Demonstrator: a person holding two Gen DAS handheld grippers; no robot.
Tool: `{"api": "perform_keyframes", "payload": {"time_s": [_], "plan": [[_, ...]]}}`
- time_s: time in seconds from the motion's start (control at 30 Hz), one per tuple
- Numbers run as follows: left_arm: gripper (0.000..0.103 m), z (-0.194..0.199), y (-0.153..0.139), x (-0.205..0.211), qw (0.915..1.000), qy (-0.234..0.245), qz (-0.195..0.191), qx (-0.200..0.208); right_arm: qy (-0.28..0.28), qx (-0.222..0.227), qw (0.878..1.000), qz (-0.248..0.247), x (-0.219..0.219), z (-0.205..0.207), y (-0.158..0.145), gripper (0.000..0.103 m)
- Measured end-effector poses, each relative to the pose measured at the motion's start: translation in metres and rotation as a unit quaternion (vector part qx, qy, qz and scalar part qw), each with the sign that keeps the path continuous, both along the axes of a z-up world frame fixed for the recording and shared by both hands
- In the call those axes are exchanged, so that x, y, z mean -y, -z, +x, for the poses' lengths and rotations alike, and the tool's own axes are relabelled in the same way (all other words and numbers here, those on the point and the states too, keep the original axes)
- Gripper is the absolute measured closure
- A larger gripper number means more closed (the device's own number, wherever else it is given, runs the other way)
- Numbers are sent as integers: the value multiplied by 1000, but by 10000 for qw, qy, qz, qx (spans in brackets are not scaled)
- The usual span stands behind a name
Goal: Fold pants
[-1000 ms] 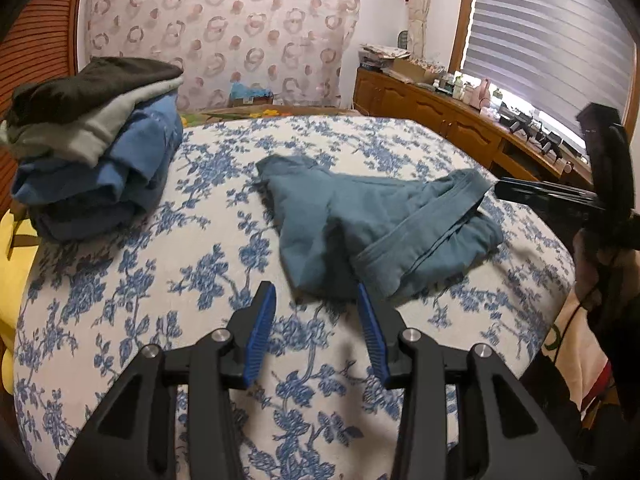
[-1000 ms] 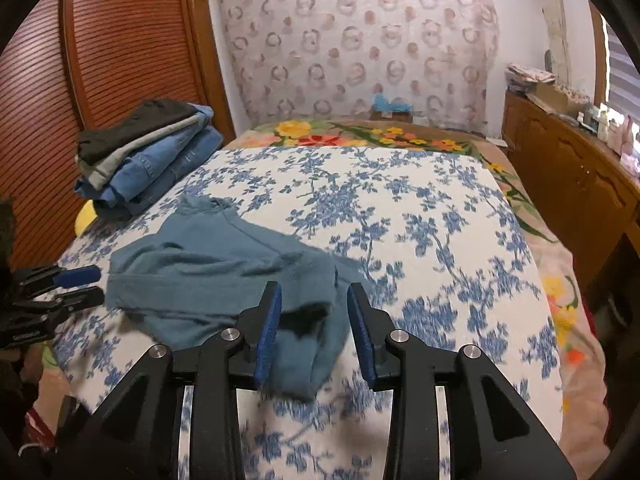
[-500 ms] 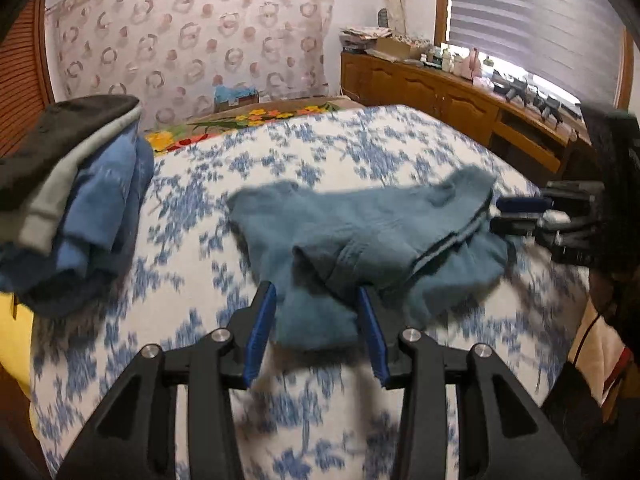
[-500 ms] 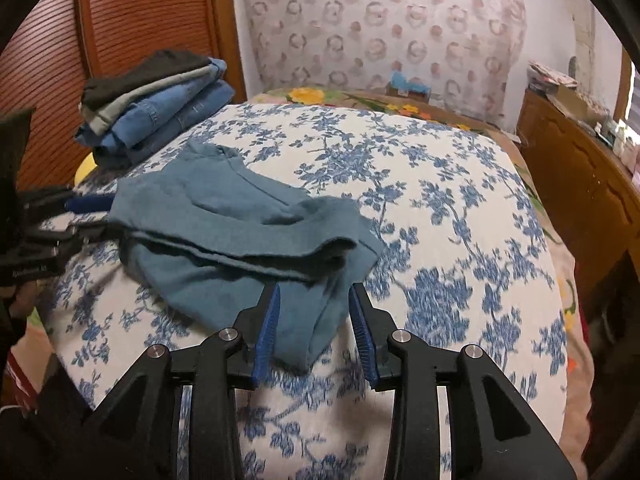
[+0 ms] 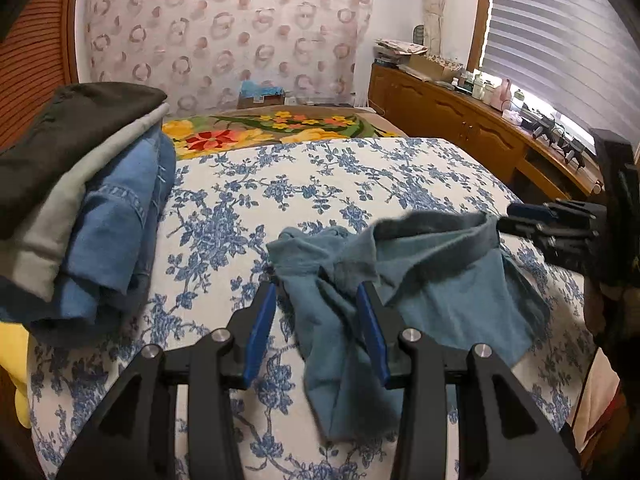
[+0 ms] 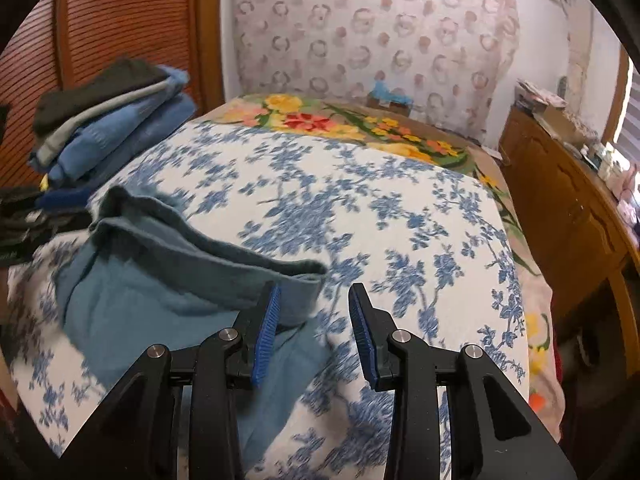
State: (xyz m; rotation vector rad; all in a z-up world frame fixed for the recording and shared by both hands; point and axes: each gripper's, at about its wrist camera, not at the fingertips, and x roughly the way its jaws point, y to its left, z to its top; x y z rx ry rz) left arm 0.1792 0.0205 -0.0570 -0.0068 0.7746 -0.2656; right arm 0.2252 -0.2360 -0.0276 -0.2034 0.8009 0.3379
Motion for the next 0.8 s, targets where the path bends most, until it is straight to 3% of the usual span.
{"api": "perform_keyframes", "payload": {"time_s": [0.2,0.43,0.53,0.8], "plan": [[62,-20,-1,-3,9998,95,-161,27,126,-37,9987,501,15,-15,-7,68],[62,-52,8,2,9986,330,-406,13,-247,-259,9955,878,15,-60,-4,68],[71,-60,13,7,9982,418,-424,-12,-426,-364,9941,934,9,-76,1,68],[75,-55,26,10,9985,416,-328,-131,-436,-543,9934,916,5,-85,16,68]]}}
